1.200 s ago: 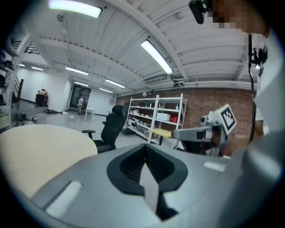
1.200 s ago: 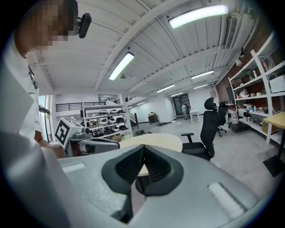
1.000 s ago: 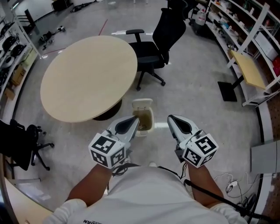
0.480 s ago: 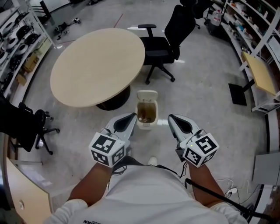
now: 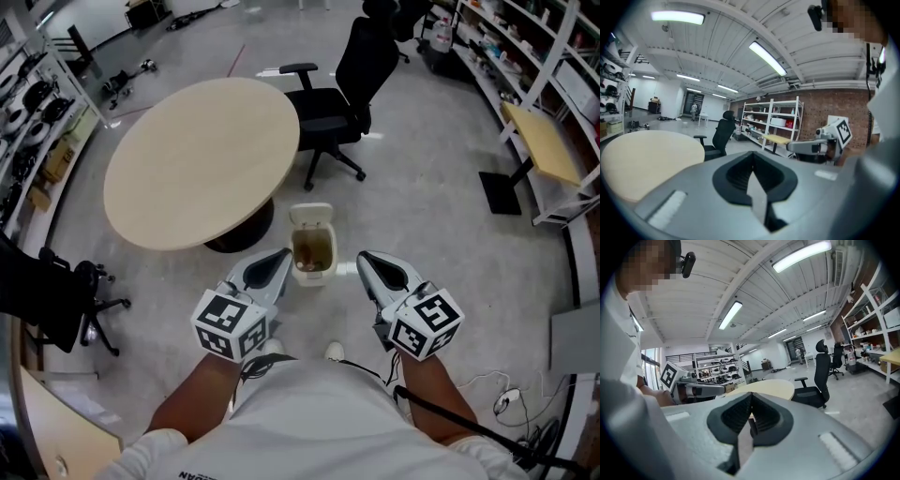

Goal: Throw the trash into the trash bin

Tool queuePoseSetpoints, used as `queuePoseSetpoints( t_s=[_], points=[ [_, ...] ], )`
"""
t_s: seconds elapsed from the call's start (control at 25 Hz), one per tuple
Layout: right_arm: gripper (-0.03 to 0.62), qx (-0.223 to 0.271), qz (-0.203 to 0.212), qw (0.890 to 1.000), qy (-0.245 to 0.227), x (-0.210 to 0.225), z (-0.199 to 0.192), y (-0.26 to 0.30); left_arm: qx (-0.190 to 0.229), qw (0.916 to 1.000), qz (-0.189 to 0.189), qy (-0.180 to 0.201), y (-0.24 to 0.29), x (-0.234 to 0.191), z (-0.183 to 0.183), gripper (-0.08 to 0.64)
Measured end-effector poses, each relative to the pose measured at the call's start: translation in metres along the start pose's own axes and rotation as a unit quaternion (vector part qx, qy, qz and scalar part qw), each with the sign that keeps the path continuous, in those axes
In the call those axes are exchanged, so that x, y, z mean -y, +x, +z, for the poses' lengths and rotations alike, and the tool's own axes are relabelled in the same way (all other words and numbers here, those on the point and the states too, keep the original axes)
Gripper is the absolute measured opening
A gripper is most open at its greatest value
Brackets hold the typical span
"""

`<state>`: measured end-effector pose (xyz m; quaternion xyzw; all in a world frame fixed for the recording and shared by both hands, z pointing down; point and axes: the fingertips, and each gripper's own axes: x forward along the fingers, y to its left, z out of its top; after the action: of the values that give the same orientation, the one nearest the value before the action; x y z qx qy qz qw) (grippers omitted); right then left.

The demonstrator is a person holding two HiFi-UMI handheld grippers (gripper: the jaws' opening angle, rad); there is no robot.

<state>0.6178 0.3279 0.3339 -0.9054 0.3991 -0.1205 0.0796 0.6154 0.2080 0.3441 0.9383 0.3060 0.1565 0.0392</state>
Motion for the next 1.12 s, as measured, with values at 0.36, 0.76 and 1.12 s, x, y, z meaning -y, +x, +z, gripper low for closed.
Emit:
queuePoseSetpoints(
  t_s=[0.36,0.76,1.12],
  points=[
    [0.002,-0.01,-0.02,1.0,-0.012,-0.018,0.0,0.017,0.001,0.9997,-0.023,-0.001,-0.009,-0.02,-0.003,0.008],
    [0.002,-0.019,-0.023,0.999,-0.013,-0.03,0.002,0.031,0.0,0.9992,-0.039,0.005,-0.011,-0.031,0.002,0.008],
    [0.002,-0.018,-0.032,0.999,-0.015,-0.028,0.003,0.036,-0.003,0.9989,-0.046,0.009,-0.012,-0.031,0.003,0.008]
  ],
)
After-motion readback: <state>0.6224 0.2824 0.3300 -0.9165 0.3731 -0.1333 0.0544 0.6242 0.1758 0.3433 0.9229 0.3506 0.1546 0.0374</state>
